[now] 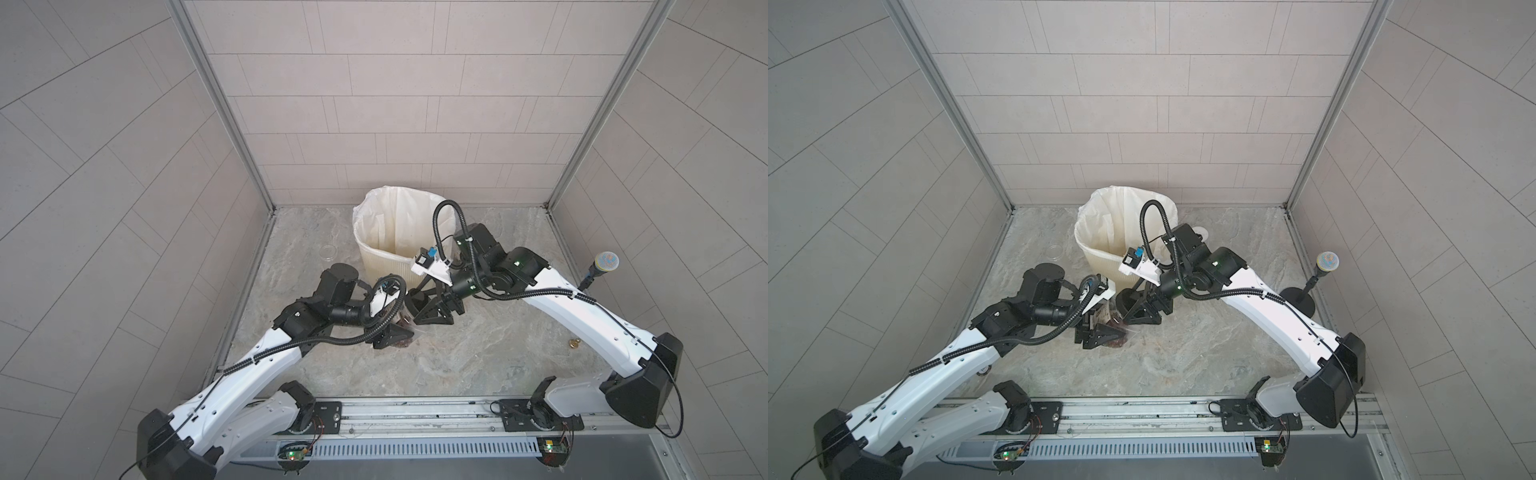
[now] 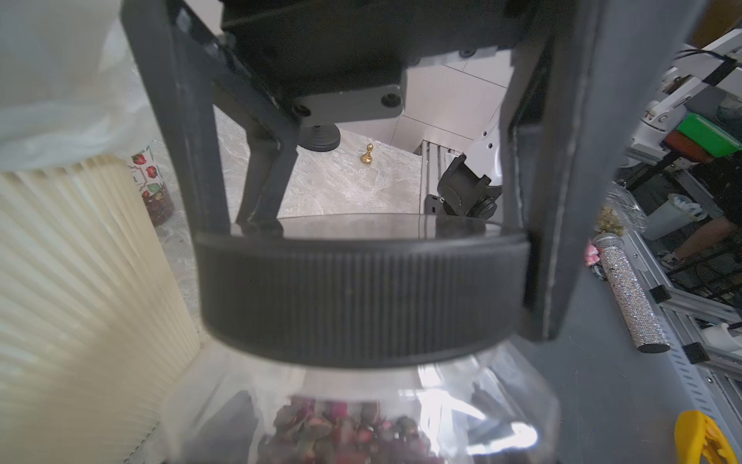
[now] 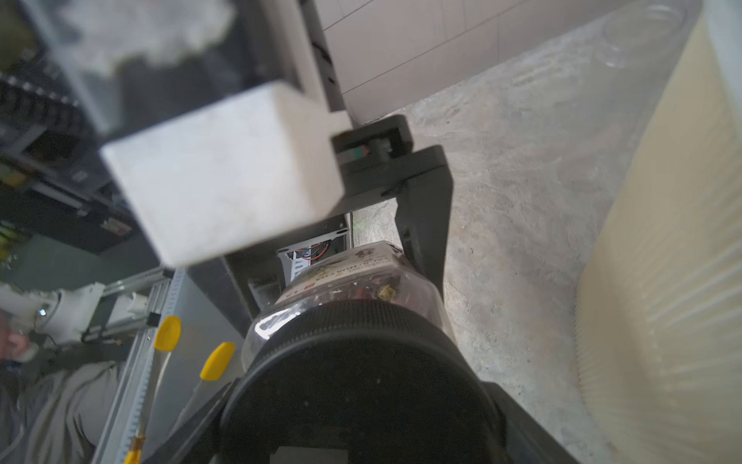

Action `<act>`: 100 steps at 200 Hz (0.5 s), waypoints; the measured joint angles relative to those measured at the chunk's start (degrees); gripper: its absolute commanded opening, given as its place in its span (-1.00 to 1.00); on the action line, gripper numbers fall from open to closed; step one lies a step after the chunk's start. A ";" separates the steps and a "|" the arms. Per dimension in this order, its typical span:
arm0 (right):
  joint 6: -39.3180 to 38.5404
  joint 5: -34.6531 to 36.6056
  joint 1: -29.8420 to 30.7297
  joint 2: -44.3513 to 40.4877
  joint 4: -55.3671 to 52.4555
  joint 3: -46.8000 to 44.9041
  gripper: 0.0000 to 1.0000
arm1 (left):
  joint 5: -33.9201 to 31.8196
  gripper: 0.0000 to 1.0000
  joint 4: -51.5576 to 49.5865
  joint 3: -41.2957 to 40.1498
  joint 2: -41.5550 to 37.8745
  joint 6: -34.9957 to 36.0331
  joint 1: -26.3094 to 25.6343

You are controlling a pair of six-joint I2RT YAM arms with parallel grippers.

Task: Empty the moldy dried flower tea in the jars
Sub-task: Unscrew the lid from the jar.

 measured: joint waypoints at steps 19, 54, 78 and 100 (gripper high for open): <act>-7.91 -2.80 -0.98 0.92 -1.66 1.57 0.16 | 1.16 0.33 0.11 0.42 0.09 -0.37 0.00; -15.32 -7.87 -3.02 1.18 -1.81 1.92 0.14 | 2.54 0.33 1.55 0.70 0.07 -1.31 0.17; -15.26 -9.86 -3.89 0.37 0.48 0.81 0.08 | 2.97 0.33 2.82 0.70 0.07 -1.97 0.26; -11.26 -11.61 -4.85 -2.10 6.93 -3.19 0.02 | 2.62 0.33 3.87 0.70 -0.15 -2.21 0.37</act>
